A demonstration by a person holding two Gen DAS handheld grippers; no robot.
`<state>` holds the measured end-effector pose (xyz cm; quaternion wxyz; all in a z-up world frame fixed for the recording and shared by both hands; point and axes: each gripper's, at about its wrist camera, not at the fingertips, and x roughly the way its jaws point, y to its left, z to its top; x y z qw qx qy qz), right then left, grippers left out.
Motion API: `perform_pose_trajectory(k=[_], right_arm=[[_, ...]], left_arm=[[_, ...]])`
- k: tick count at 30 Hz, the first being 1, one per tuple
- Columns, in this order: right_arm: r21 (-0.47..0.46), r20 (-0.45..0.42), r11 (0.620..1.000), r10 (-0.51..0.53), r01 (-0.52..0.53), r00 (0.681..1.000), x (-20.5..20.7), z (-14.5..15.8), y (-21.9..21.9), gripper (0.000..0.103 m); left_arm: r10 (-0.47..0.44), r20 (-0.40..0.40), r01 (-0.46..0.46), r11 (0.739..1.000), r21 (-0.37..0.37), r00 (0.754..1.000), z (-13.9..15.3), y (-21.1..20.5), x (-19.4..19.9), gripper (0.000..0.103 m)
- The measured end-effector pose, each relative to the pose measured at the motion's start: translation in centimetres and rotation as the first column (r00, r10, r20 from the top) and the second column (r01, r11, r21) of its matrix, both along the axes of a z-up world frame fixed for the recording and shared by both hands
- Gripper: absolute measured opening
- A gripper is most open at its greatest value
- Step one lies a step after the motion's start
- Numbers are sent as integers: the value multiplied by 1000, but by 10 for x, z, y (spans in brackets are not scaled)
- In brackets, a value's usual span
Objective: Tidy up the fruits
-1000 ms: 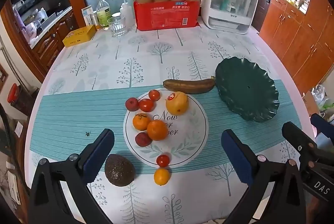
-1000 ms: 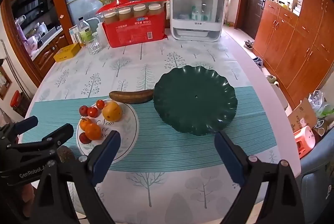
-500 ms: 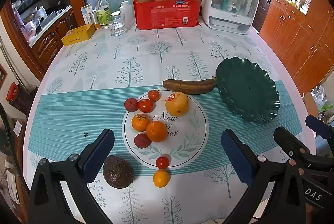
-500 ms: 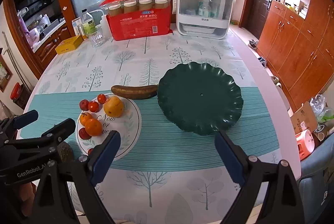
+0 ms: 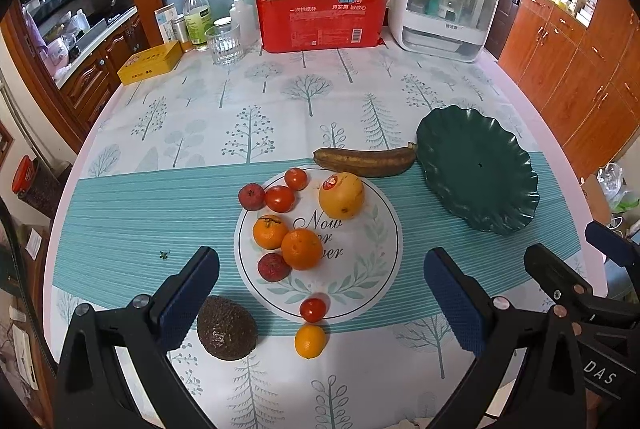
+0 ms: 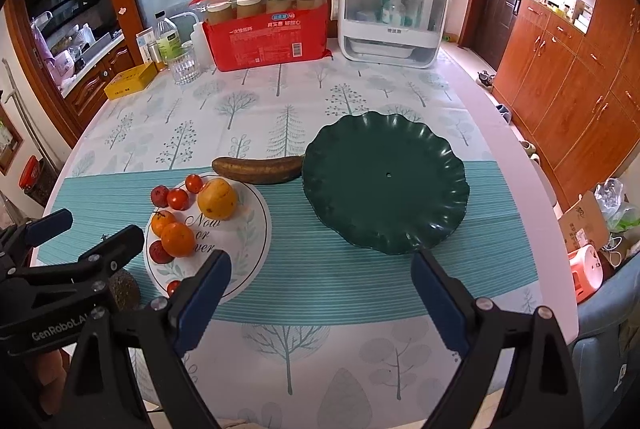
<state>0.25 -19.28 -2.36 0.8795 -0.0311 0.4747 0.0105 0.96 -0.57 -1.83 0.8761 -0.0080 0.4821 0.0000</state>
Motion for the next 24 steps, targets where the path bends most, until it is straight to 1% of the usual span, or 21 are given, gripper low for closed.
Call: perform_pose_trajectory(k=[24], right_arm=[[16,-13,1000,-1,1,1000,-2,-4,1,92]], left_arm=[[1,1,-1,1000,2,1000,2,2,-1,102]])
